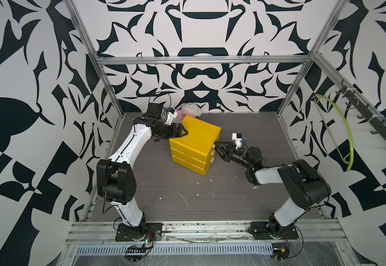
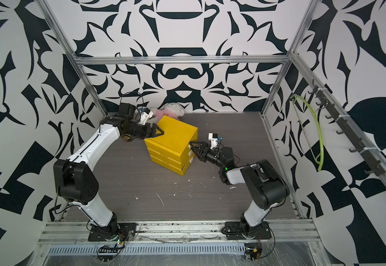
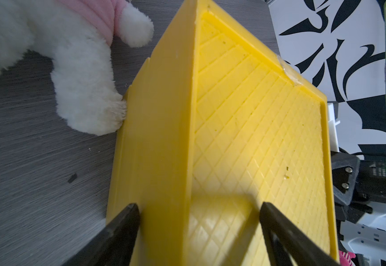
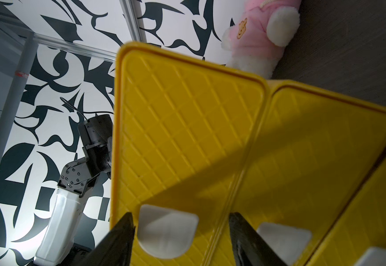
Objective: Take the postcards out of the drawer
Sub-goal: Open the drawer in the storage box.
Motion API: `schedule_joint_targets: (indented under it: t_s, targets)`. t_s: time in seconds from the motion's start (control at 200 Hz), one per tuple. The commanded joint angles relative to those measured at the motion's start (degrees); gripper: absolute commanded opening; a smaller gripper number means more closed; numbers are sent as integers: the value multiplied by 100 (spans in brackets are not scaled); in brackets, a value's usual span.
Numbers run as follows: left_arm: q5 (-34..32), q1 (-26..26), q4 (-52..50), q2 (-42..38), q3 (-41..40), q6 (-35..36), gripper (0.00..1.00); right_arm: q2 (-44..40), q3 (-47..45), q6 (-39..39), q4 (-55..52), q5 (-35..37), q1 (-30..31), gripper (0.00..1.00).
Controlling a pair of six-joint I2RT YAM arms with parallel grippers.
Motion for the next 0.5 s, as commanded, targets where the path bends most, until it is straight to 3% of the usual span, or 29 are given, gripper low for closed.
schedule_joint_targets:
  t_s: [0.0, 0.495]
  targets:
    - [-184, -66, -366, 284, -113, 104, 86, -310, 1, -40, 235, 134, 35, 67]
    - [-167, -66, -393, 307, -98, 111, 86, 51, 72, 258, 681, 225, 233, 51]
